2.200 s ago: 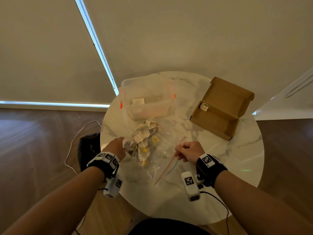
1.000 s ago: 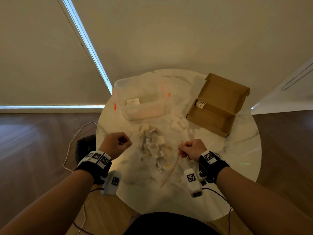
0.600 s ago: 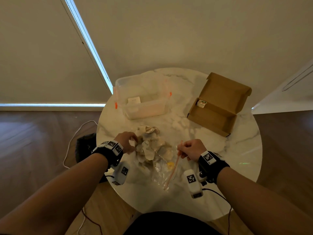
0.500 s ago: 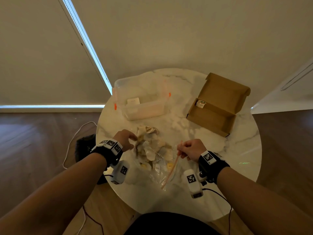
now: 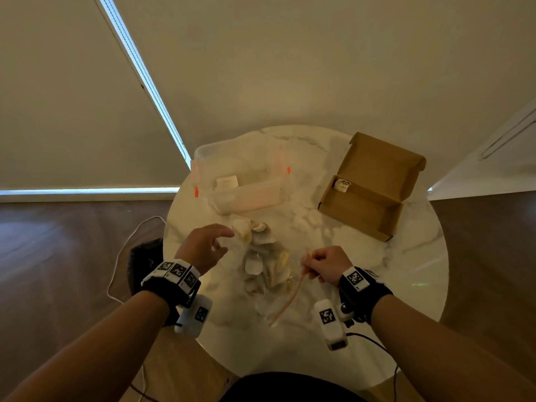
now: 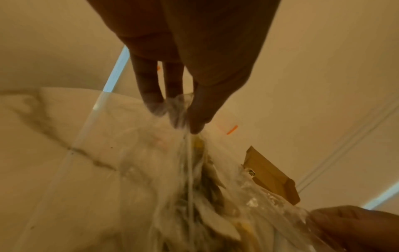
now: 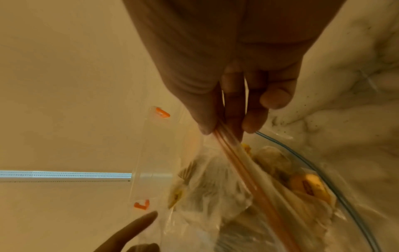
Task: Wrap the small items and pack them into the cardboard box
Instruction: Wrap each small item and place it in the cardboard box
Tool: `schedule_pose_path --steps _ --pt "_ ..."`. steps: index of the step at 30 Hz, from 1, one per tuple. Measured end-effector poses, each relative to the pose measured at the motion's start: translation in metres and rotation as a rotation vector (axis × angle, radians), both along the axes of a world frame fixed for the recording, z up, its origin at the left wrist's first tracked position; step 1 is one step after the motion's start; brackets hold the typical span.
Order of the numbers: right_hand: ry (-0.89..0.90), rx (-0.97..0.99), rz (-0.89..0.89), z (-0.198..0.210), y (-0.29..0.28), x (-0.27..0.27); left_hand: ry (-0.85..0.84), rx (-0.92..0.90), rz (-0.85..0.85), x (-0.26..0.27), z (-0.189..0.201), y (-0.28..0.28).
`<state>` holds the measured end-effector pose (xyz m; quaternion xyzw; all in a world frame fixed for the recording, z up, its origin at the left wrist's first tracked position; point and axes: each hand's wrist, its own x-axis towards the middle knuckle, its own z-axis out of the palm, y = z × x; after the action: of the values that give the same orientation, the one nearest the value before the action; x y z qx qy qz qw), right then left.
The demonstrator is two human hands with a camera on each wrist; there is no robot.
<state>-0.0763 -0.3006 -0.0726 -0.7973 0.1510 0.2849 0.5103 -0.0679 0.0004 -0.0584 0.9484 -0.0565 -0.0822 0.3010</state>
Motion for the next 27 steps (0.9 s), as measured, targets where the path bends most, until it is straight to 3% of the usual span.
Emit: schedule_pose_path --steps 3,5,8,10,16,19,21,24,27 --pt "-0.018 0.002 -0.012 0.000 0.004 0.001 -0.098 0.118 0.087 -0.005 -0.001 -0.001" --pt "-0.006 0.046 -0.037 0.001 0.010 0.003 -0.187 0.098 -0.015 -0.015 0.004 -0.025" --pt "0.035 0.133 -0.069 0.006 0.019 0.008 0.014 0.101 -0.237 -0.040 0.008 -0.077" --pt "0.057 0.185 -0.097 0.008 0.024 0.011 0.099 0.158 -0.293 -0.052 0.000 -0.097" --pt "0.093 0.349 -0.207 0.013 0.029 0.009 0.074 0.031 -0.264 -0.055 -0.013 -0.092" --pt "0.030 0.346 -0.167 0.013 0.023 0.008 0.004 0.014 -0.211 -0.051 -0.015 -0.085" --pt "-0.202 0.132 0.036 0.003 0.012 0.007 -0.017 0.008 -0.182 -0.049 -0.015 -0.081" --pt "-0.787 -0.253 0.589 -0.020 0.002 0.003 -0.027 0.045 -0.178 -0.045 -0.015 -0.077" --pt "-1.016 -0.372 1.048 -0.032 0.016 -0.002 -0.024 0.067 -0.164 -0.044 -0.016 -0.076"
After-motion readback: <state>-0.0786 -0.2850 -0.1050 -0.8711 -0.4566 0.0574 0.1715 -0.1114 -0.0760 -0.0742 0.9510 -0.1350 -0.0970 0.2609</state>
